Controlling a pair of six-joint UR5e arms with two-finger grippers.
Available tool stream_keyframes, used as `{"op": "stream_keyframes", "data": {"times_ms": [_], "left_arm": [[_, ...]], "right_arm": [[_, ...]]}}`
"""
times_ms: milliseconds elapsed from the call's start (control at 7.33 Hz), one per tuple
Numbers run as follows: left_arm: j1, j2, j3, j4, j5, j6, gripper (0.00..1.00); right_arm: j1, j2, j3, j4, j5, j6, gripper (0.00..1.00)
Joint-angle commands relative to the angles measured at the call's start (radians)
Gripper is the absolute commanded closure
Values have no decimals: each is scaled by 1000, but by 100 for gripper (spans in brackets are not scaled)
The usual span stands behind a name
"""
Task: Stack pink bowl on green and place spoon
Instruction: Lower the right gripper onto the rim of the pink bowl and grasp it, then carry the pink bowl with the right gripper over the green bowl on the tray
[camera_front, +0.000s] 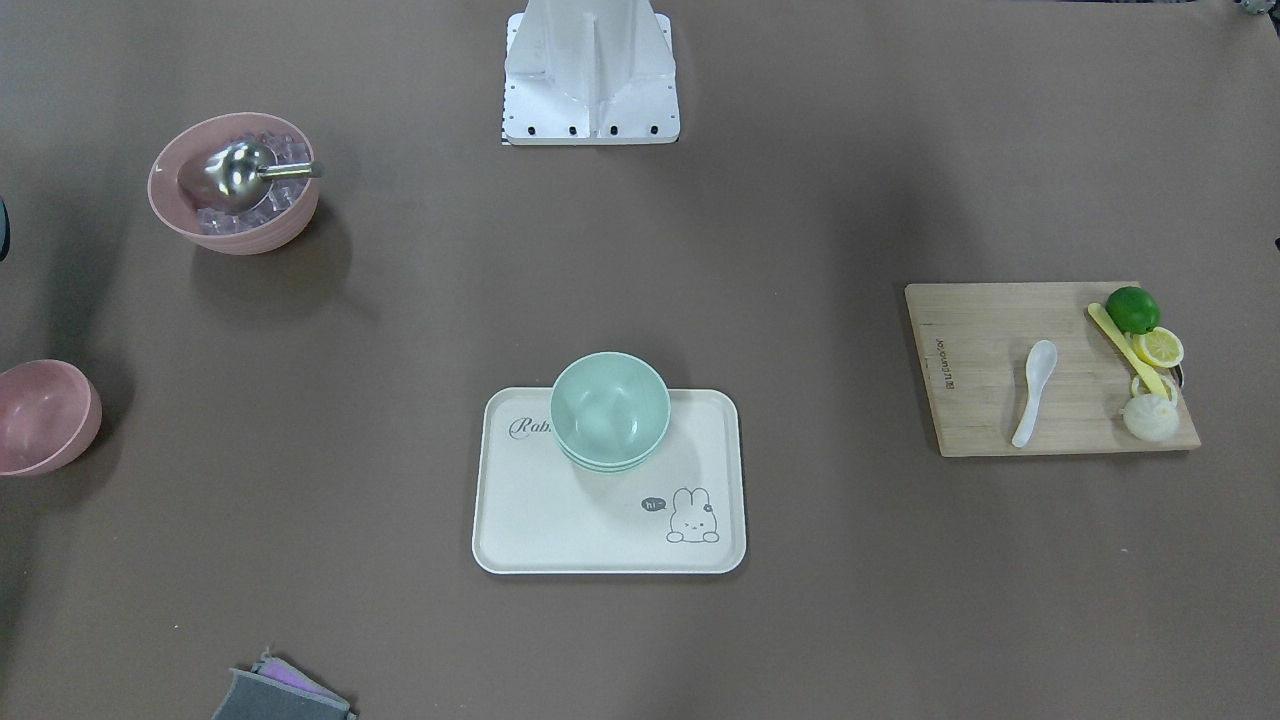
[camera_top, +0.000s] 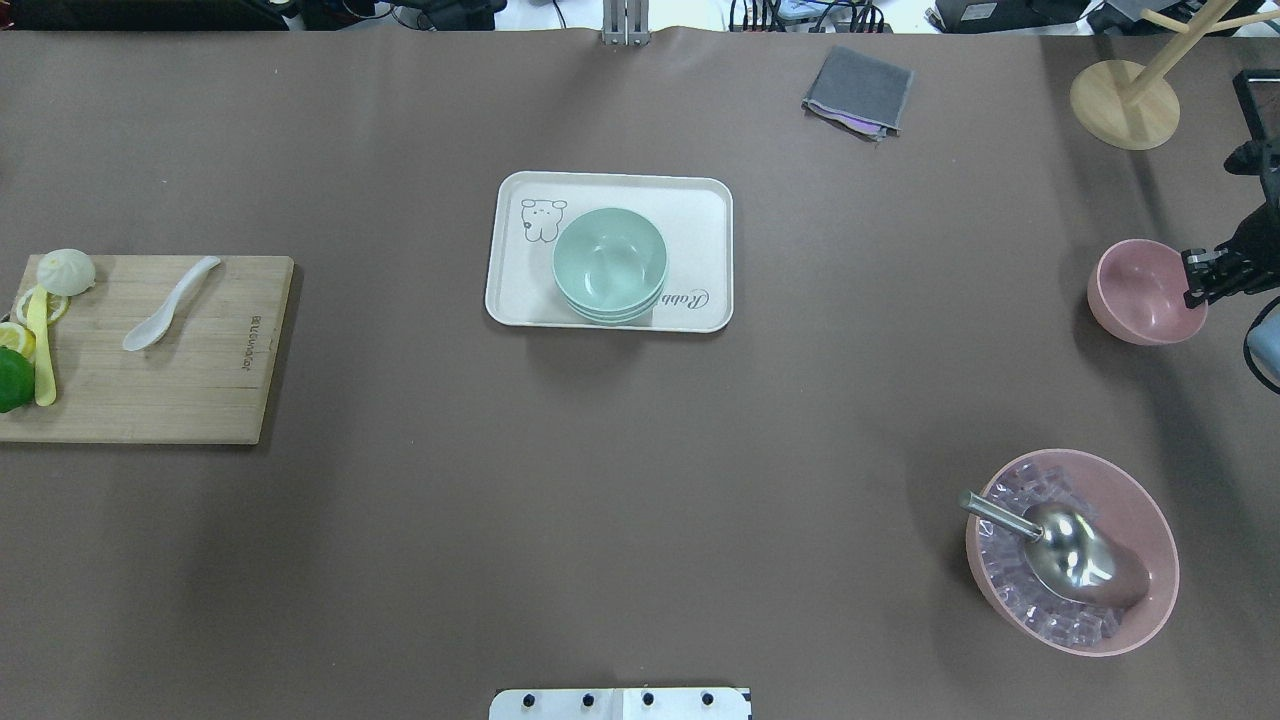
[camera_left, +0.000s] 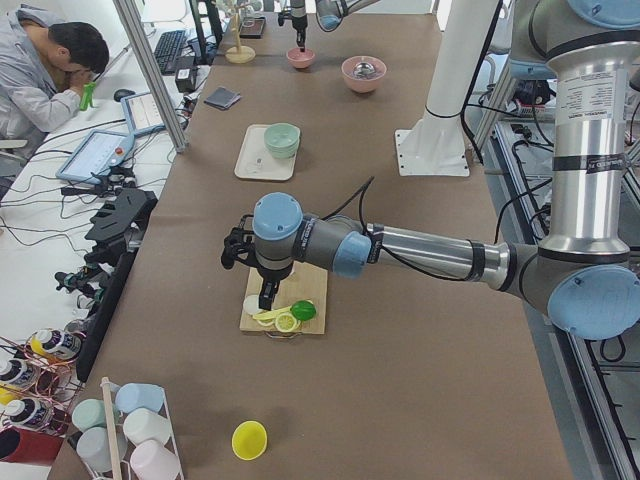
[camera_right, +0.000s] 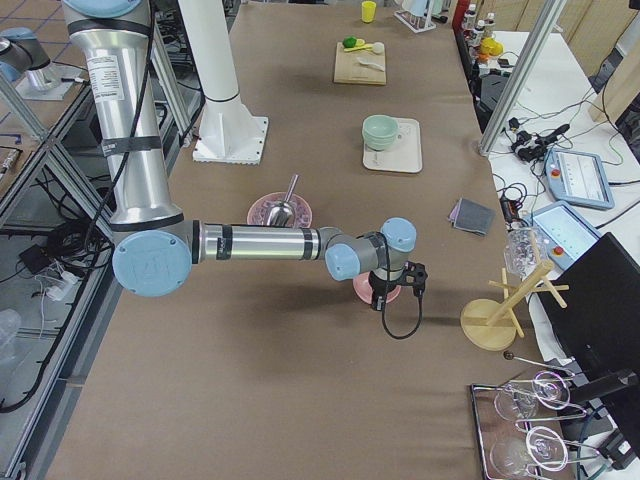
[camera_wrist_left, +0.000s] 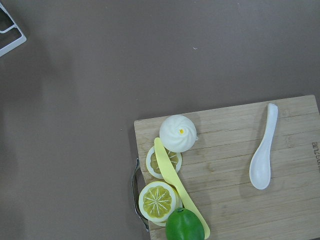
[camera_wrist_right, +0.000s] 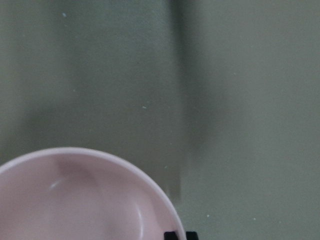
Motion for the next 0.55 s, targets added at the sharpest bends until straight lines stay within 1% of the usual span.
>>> {"op": "stream_keyframes", "data": {"times_ms": [0, 136, 273, 409], "left_arm": [[88, -56, 11, -7, 2, 7, 7], [133, -92, 11, -10, 31, 8, 17], [184, -107, 9, -42, 63, 7, 18], [246, -111, 18, -91, 89, 7, 19]], "right_arm": [[1, 74, 74, -56, 18, 76, 100], [1, 161, 121, -157, 23, 142, 100], [-20, 212, 204, -260, 42, 209, 100], [-54, 266, 270, -299, 79, 359, 100]]}}
